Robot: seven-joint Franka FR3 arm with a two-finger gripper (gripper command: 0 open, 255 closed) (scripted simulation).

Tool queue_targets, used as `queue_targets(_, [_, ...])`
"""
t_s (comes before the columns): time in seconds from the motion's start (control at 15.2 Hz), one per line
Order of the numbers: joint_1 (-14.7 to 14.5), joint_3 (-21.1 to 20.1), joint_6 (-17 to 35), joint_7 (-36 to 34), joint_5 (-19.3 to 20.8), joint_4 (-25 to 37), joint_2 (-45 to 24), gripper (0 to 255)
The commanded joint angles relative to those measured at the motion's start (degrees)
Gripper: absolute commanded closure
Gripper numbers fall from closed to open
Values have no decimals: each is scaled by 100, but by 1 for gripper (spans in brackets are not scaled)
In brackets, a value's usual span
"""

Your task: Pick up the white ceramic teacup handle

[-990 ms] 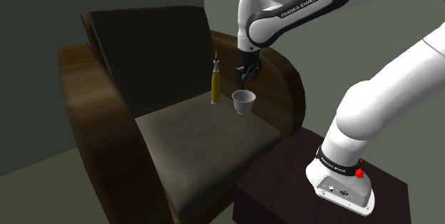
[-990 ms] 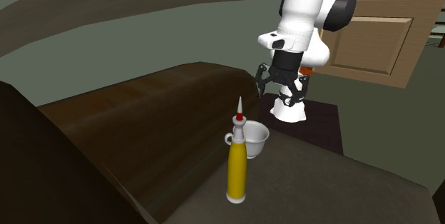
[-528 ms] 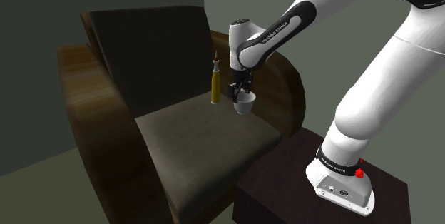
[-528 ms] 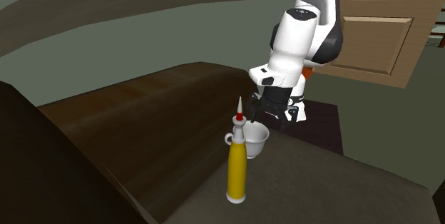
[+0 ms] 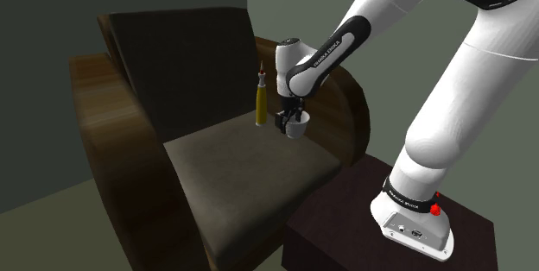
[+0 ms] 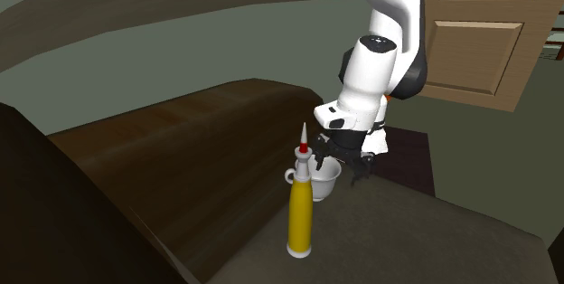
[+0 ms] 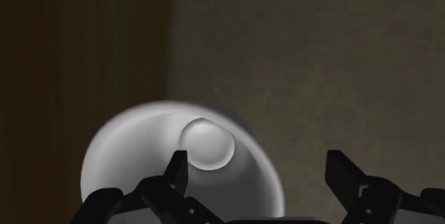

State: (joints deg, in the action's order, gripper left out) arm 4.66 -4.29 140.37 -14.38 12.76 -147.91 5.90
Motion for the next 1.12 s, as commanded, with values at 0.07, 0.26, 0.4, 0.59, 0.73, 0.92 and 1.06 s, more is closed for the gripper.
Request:
queue_targets(0.07, [8, 4, 67, -17, 23, -26, -39, 255])
queue_targets(0.26, [8, 4, 64, -15, 22, -22, -40, 255])
queue_targets(0.4, [7, 3, 64, -17, 22, -20, -42, 255])
queue_targets(0.59, [8, 3, 64, -16, 23, -20, -42, 255])
queue_targets(0.73, [4, 5, -12, 16, -6, -2, 19, 255])
queue_targets(0.92, [-14, 6, -269, 103, -93, 60, 221, 255])
queue_targets(1.06, [-27, 8, -441, 155, -143, 108, 349, 255])
